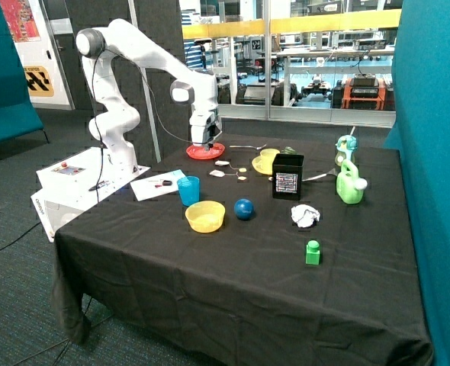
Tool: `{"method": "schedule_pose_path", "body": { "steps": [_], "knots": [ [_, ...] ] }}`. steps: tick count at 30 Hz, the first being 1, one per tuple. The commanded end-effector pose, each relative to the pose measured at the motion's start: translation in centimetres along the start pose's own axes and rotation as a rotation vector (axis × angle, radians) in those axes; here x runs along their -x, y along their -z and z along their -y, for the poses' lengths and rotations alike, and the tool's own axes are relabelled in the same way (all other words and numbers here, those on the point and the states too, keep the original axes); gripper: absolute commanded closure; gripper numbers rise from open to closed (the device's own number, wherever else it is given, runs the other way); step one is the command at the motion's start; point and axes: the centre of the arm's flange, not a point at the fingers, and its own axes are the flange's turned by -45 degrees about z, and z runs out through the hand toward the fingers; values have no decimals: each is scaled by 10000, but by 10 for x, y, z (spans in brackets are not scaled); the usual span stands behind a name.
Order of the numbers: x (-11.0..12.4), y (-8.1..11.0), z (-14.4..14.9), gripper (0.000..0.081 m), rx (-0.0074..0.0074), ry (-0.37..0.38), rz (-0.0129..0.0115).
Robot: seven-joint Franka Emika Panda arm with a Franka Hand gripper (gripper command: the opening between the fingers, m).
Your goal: Prepare two cups of tea
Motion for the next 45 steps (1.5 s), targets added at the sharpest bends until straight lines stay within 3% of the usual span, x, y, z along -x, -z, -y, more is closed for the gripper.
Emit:
{"method": "schedule_pose_path", "body": {
  "steps": [1, 11, 21, 28, 35, 45],
  "knots": [
    [2, -23, 8, 410, 4, -181, 29],
    [1, -39, 15, 331, 5, -405, 29],
    [-1, -61, 24, 197, 5, -743, 29],
    [-5, -75, 30, 169, 6, -1117, 29],
    [-11, -77, 35, 156, 6, -1157, 29],
    [-12, -81, 15, 182, 6, -1560, 28]
  ]
}}
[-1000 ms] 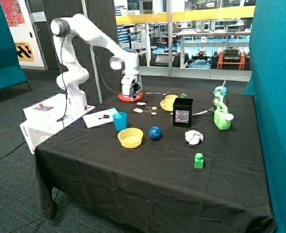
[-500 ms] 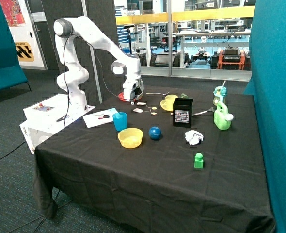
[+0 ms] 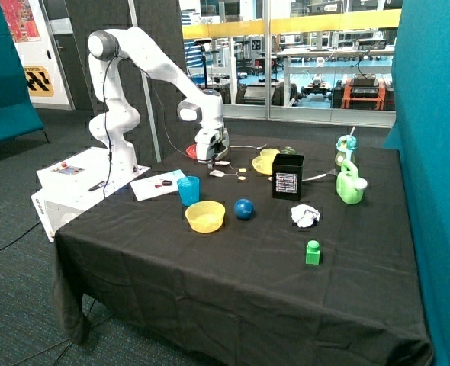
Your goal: Prepare two cups of tea
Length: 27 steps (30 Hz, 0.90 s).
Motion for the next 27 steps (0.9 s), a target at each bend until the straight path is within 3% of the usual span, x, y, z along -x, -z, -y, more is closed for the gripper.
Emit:
{"method": "schedule_pose_path", "body": {
  "steps": [1, 27],
  "knots": [
    [-5, -6, -13, 180, 42, -347, 28],
    [-8, -19, -10, 156, 41, 181, 29]
  ]
}}
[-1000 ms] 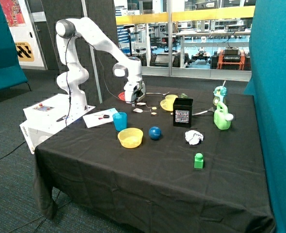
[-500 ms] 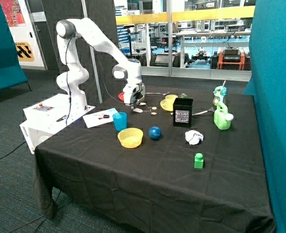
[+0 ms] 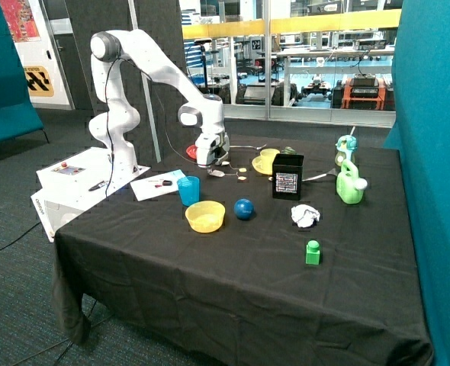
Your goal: Prepare two cups of tea
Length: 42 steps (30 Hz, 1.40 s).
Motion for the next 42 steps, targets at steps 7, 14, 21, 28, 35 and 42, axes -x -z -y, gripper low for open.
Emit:
{"method": "schedule_pose_path", "body": {
  "steps": [7, 14, 21, 28, 35, 42],
  "knots": [
    [3, -13, -3, 170, -5, 161, -1],
    [1, -16, -2, 191, -5, 246, -1],
    [-2, -19, -1, 226, -5, 293, -1],
    [-4, -20, 0, 323, -5, 334, -1],
    [-4, -21, -6, 517, -5, 268, -1],
    [-2, -21, -13, 802, -5, 66, -1]
  ]
}}
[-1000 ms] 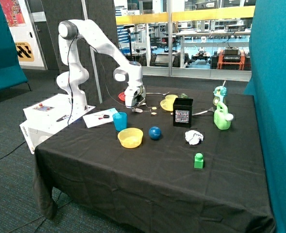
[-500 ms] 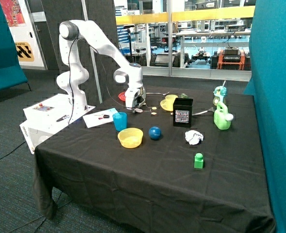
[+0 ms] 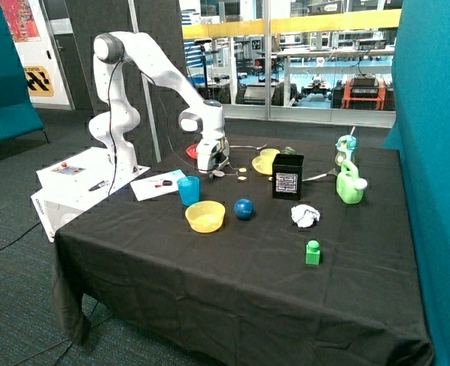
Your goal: Prepare two cups of tea
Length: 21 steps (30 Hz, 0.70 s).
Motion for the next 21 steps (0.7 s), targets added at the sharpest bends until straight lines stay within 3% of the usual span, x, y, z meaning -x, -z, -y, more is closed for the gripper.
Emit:
{"method": "schedule_pose_path", "body": {
  "steps": [1, 21],
  "knots": [
    [1, -1, -8, 805, -12, -195, 13],
    [11, -1, -11, 808, -12, 105, 13]
  ]
}}
